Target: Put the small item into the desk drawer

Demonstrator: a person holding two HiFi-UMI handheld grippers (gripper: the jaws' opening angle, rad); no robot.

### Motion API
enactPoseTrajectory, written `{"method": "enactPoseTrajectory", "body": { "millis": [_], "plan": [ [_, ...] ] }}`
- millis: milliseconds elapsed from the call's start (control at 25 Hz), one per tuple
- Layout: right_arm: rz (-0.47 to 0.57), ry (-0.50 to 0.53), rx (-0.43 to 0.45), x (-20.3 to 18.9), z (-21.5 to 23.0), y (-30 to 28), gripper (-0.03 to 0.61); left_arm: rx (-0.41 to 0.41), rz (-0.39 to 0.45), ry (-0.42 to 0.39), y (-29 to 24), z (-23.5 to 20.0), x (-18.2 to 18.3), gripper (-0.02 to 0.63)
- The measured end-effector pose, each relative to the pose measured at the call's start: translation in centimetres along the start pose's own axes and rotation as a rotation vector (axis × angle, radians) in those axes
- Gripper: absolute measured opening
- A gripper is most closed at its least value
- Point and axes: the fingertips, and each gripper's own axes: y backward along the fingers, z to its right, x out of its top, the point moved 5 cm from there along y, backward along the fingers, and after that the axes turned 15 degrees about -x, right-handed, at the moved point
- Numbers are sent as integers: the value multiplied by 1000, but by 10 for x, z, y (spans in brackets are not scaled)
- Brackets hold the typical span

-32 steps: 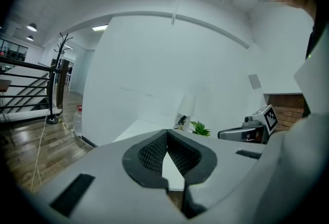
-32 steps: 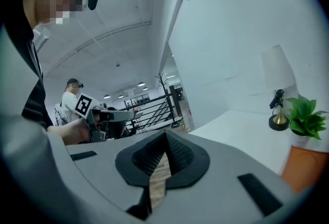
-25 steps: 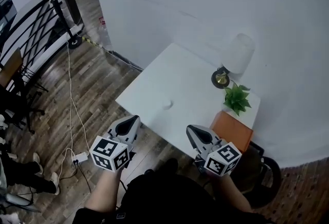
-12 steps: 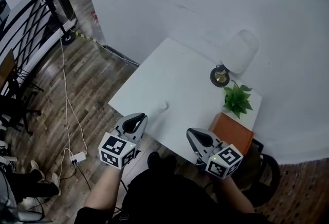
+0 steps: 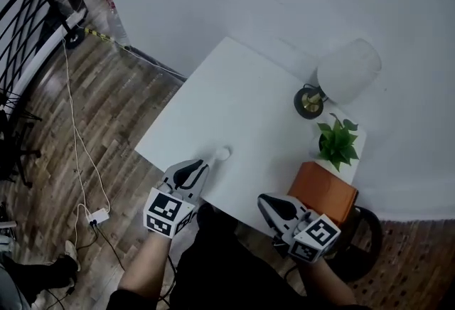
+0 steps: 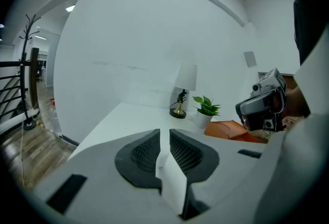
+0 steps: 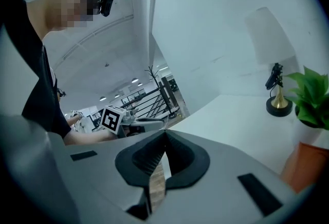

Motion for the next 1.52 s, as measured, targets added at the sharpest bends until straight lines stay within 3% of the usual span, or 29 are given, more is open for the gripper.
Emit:
{"method": "enactPoseTrajectory", "body": {
  "millis": [200,680,1200,1520],
  "plan": [
    [-49,-10,7,-15,10,-28,3,-55,-53,-7,-26,-19,-22,65],
    [-98,-13,28,-37,17,-71,3,-150,-164,-46,-74,-42,-54,218],
    [-81,-84,-48,-34,18,-50,3,-254,-320,-115,-107,-48,-77,222],
    [-78,-43,-113,-20,15,-27,3,-272,-327,-136,-112,-53,-74,181]
  ]
}}
